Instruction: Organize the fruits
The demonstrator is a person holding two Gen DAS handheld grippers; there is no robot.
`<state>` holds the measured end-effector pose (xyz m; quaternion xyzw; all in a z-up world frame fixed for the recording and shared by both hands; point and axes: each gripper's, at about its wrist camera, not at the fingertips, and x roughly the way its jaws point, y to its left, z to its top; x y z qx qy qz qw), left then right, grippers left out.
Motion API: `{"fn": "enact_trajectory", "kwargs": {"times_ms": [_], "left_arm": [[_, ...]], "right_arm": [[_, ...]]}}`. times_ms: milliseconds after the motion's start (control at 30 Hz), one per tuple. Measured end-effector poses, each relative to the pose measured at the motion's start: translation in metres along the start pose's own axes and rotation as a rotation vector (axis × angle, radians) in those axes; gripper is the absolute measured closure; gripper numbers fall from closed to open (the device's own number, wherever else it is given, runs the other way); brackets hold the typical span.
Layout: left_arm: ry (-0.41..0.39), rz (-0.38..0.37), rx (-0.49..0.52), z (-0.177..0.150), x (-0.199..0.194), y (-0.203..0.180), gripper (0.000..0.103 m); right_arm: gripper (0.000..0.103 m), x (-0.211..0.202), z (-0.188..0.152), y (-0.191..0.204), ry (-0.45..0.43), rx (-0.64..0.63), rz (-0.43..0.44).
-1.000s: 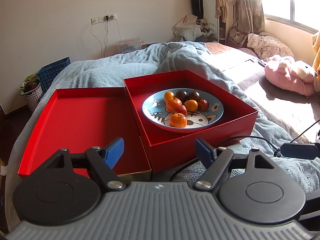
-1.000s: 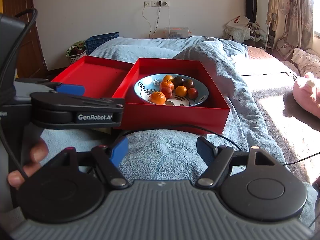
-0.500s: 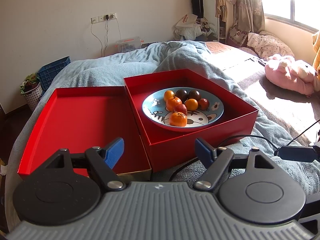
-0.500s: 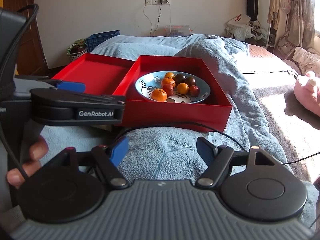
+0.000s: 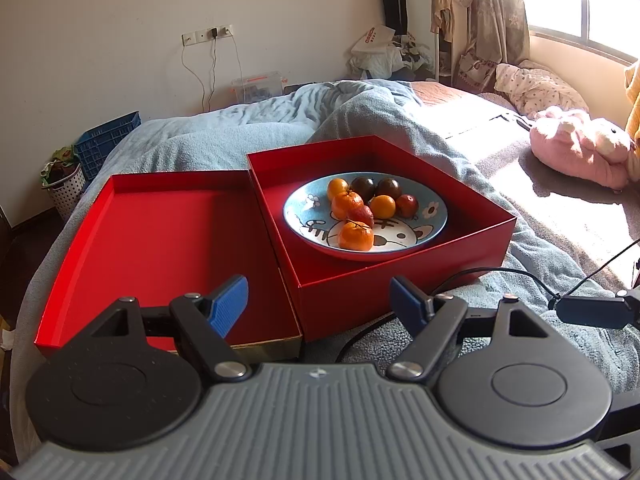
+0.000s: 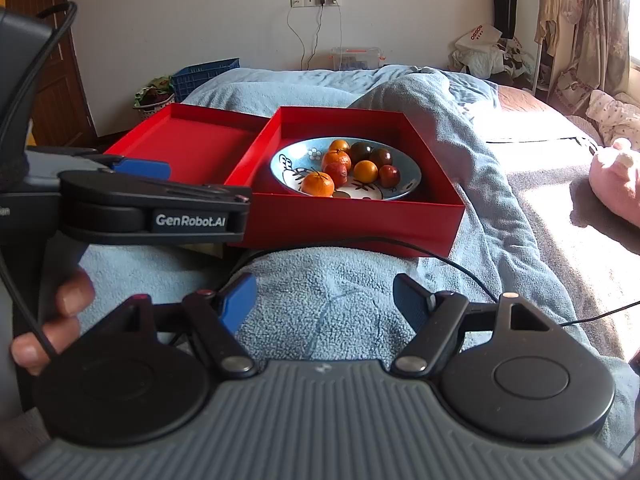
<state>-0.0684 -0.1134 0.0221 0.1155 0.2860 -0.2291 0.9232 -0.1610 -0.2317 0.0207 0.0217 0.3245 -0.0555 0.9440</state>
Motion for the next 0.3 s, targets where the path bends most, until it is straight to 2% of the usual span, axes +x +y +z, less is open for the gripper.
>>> {"fn": "enact_trajectory", "kwargs": {"times_ms": [300], "left_arm": [[-0.004,-0.009,-0.001,-0.0053,0.0018,-0.0022,0.021]], "right_arm": [[0.026,0.0002,-0.0002,-0.0001,0.000,0.001,0.000]]}}
